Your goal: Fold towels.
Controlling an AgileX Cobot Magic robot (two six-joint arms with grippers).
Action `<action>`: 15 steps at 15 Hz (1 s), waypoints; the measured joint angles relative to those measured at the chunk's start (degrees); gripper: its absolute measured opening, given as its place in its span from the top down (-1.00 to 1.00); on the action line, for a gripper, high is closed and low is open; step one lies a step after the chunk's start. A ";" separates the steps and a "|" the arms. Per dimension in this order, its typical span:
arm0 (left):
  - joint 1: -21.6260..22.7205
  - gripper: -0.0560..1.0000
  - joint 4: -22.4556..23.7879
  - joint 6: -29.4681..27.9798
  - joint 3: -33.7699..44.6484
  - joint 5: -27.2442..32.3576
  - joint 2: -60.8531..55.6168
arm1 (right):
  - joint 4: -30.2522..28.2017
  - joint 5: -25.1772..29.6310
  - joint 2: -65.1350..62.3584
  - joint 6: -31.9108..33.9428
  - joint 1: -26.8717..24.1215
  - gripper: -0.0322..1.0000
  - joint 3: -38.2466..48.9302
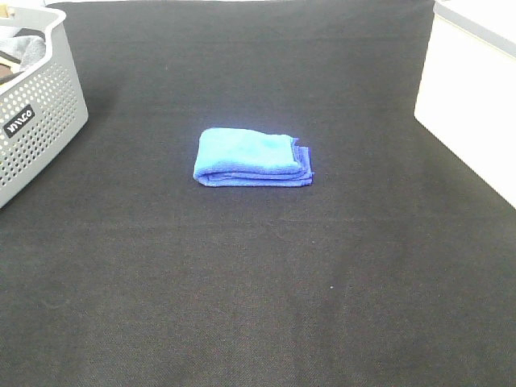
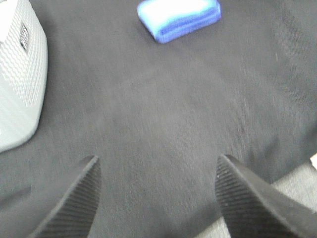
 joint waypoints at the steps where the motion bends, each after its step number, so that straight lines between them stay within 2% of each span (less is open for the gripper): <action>1: 0.00 -0.31 -0.34 0.00 0.69 -1.38 0.00 | 0.00 0.00 0.00 0.00 0.00 -0.86 0.00; 10: 0.11 -0.31 -0.46 0.00 0.74 -2.35 0.00 | -0.06 0.00 0.00 0.00 0.00 -0.86 0.00; 12: 3.04 -0.31 -0.52 0.00 0.74 -2.35 0.00 | -0.06 0.00 0.00 0.00 -0.11 -0.86 0.00; 15: 11.17 -0.31 -0.52 0.00 0.74 -2.35 0.00 | -0.06 0.00 0.00 0.00 -4.24 -0.86 0.00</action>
